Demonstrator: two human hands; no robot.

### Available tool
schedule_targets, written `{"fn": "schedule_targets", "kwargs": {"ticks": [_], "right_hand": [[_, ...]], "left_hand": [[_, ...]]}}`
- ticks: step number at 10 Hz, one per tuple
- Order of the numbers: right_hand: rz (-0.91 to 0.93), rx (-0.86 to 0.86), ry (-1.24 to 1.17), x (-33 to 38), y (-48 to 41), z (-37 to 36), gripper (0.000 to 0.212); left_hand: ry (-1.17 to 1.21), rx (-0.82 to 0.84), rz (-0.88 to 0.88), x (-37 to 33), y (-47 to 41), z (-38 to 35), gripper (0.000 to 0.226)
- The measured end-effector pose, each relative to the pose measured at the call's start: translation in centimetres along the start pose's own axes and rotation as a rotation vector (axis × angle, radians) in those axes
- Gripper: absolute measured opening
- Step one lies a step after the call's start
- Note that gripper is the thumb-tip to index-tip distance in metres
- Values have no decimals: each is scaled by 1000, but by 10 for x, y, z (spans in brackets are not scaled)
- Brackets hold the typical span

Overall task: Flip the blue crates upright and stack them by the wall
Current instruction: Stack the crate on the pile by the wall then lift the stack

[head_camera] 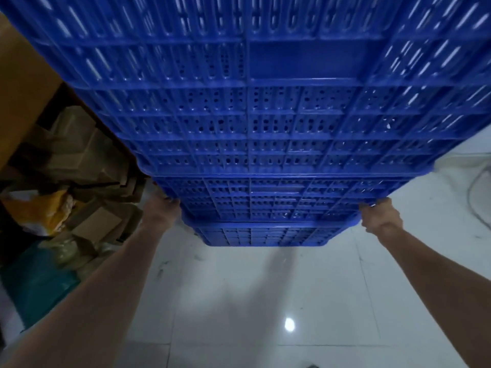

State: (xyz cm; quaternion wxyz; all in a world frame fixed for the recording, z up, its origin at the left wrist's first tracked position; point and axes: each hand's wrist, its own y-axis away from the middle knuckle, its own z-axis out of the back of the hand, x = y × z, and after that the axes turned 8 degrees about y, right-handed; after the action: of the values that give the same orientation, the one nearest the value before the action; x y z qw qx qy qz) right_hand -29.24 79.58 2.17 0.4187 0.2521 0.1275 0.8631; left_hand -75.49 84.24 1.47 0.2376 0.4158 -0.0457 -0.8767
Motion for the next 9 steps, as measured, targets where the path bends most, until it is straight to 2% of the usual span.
{"fn": "schedule_targets", "kwargs": {"ticks": [2, 3, 4, 6, 7, 8, 9], "right_hand": [[-50, -8, -79, 5, -6, 9, 46], [-59, -69, -106, 3, -15, 14, 48], [-25, -155, -136, 3, -26, 21, 44], [25, -147, -136, -5, -40, 32, 54], [67, -128, -93, -13, -51, 34, 45], [126, -156, 73, -10, -60, 49, 46], [162, -89, 168, -7, -59, 61, 34]], "left_hand": [[12, 26, -20, -8, -2, 4, 48], [114, 35, -23, -7, 4, 3, 54], [127, 4, -20, -4, 6, 3, 46], [90, -68, 20, -5, 11, -7, 44], [76, -129, 9, -6, 12, -13, 42], [41, -178, 25, -5, 14, -20, 40], [38, -211, 20, 1, 20, -26, 40]]}}
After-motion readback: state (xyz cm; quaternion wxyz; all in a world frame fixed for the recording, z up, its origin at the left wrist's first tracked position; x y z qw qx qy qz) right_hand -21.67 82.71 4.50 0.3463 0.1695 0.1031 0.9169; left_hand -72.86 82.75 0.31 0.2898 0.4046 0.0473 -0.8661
